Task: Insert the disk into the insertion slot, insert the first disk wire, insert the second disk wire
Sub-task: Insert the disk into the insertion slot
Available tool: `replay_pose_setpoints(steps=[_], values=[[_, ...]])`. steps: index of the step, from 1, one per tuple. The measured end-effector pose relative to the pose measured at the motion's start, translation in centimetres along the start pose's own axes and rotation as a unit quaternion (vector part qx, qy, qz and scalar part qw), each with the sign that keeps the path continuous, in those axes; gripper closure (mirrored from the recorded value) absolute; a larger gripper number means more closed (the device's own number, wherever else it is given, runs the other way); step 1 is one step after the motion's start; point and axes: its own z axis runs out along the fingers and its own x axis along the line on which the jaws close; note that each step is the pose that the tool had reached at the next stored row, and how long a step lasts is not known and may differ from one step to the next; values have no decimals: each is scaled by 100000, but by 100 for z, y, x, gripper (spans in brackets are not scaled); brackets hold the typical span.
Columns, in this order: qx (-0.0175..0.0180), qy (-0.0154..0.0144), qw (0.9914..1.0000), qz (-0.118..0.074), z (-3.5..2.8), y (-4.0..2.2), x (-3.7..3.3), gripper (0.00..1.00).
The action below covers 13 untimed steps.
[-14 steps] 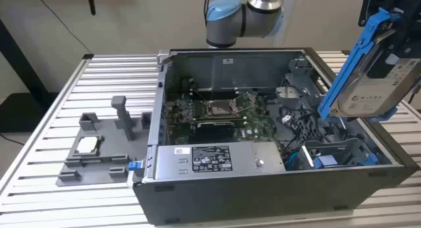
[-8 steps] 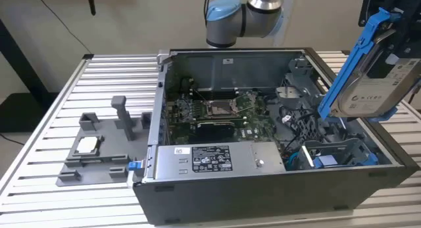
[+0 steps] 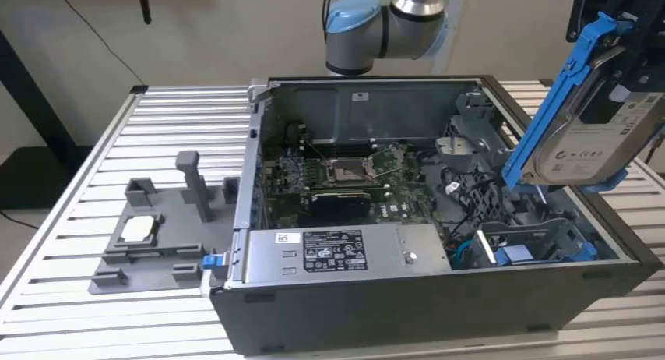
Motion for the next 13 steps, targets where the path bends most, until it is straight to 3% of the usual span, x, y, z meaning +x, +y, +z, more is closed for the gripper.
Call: replay_pose_setpoints(steps=[5,13], values=[[185,587,99998,25,33,-1,0,67],[374,910,99995,37,139,-6,-1,67]])
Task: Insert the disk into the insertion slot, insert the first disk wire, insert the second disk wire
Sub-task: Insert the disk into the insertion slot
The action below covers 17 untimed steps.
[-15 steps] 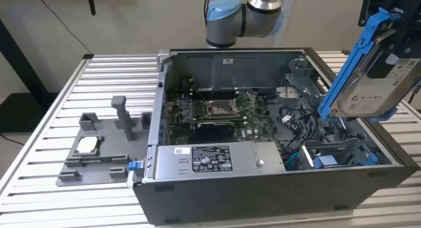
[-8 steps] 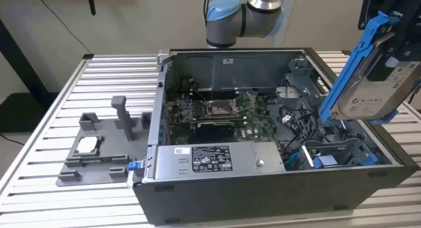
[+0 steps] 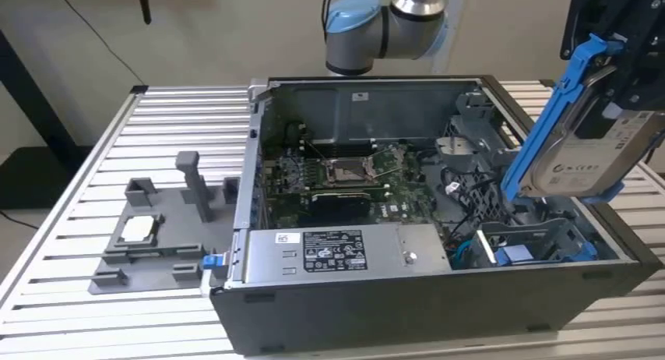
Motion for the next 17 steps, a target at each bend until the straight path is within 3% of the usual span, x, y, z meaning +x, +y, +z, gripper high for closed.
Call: replay_pose_setpoints(steps=[8,17], values=[[71,316,99997,-691,75,-2,-1,67],[155,363,99989,-1449,142,-5,9,67]])
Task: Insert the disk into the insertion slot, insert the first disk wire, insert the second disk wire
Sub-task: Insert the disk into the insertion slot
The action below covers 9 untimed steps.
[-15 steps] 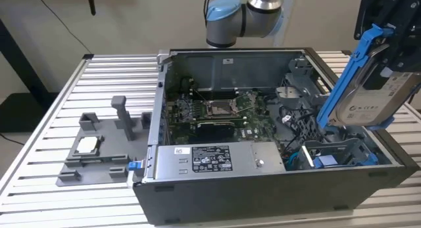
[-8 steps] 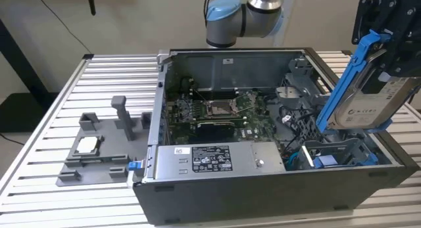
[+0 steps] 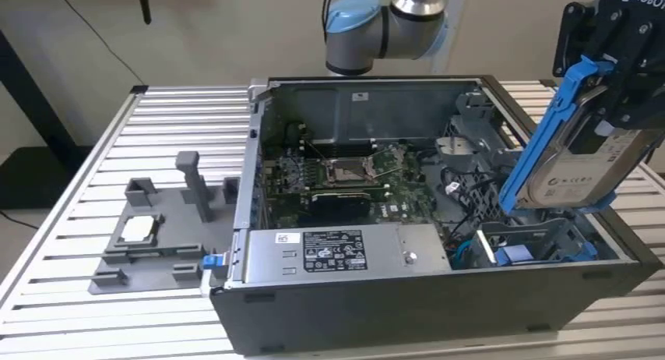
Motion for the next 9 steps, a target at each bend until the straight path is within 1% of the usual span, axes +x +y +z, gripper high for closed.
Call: replay_pose_setpoints(steps=[9], values=[[79,-1,100000,-241,73,-4,41,67]])
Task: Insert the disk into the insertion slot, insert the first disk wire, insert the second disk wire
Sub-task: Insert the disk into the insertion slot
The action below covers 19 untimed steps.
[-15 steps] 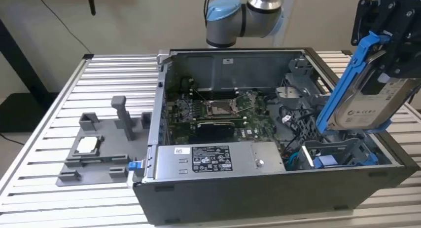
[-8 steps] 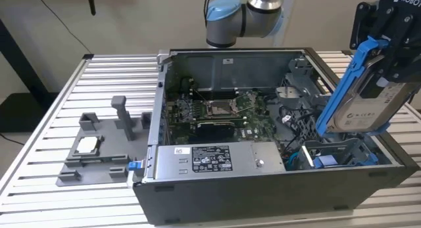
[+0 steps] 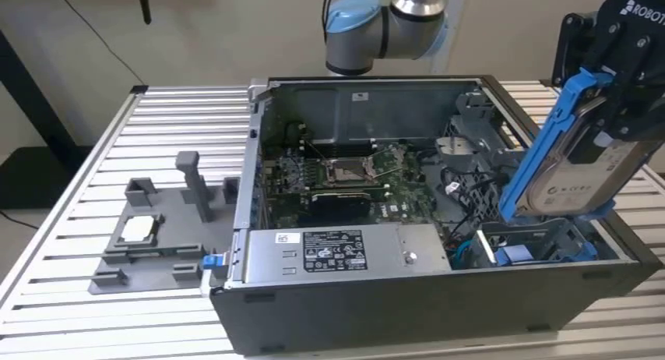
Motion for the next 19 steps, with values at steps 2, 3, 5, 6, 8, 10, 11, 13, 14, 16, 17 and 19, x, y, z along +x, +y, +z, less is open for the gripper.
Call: replay_pose_setpoints(steps=[2,3,5,6,8,10,11,13,14,16,17,19], values=[[28,8,100000,-57,17,-1,9,67],[51,3,100000,-98,26,-2,12,67],[112,14,100000,-190,43,-4,16,67],[136,22,100000,-231,51,-4,18,67],[195,28,99999,-319,68,-6,20,67],[245,20,99999,-403,86,-7,24,67],[282,26,99999,-450,95,-8,25,67],[431,35,99998,-516,116,-8,25,67],[493,29,99997,-521,128,-9,25,67],[570,31,99997,-521,155,-11,25,67],[590,31,99997,-518,172,-11,24,67],[601,31,99997,-513,197,-13,22,67]])
